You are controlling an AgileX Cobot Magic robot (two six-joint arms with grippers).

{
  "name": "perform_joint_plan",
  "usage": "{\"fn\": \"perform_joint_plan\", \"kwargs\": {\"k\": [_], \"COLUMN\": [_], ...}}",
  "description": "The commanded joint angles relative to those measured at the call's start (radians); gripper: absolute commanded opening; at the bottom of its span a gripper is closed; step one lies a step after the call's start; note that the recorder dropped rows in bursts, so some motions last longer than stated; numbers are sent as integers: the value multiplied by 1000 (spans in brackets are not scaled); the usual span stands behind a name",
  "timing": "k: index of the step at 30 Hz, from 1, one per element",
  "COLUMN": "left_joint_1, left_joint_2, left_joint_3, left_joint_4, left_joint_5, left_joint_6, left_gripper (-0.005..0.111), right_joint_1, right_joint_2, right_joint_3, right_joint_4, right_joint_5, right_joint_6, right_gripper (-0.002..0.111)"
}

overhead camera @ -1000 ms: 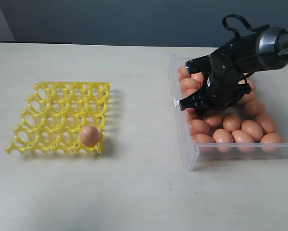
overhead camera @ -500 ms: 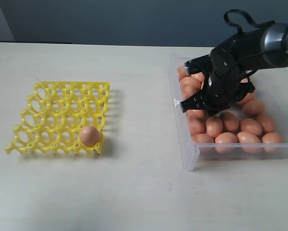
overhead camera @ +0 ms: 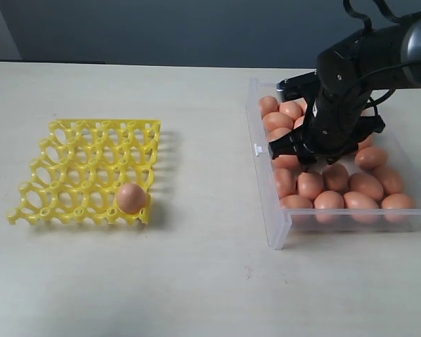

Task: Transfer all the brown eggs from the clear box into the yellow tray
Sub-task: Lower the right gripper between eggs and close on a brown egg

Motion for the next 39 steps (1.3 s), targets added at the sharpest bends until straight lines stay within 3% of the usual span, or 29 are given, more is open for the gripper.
{"fn": "perform_joint_plan", "kwargs": {"k": [1, 6, 26, 32, 39], "left_joint_1": [-2, -2, -2, -2, -2], "left_joint_2": [6, 6, 6, 6, 6], "left_joint_3": [5, 5, 5, 5, 5], "left_joint_4": [2, 2, 2, 2, 2], "left_joint_5": [-6, -6, -6, -6, -6], "left_joint_6": [-1, -1, -1, -1, -1], "left_gripper": [12, 12, 12, 12, 12], "right_joint_1": [-3, -3, -3, -3, -3], "right_joint_2": [2, 2, -2, -2, -2], "right_joint_3": [4, 4, 4, 4, 3], "right_joint_4": [45, 149, 214, 217, 256], "right_joint_5": [6, 64, 153, 206, 298], "right_joint_6": [-6, -18, -159, -163, -176], "right_gripper": [47, 33, 33, 59, 59]}}
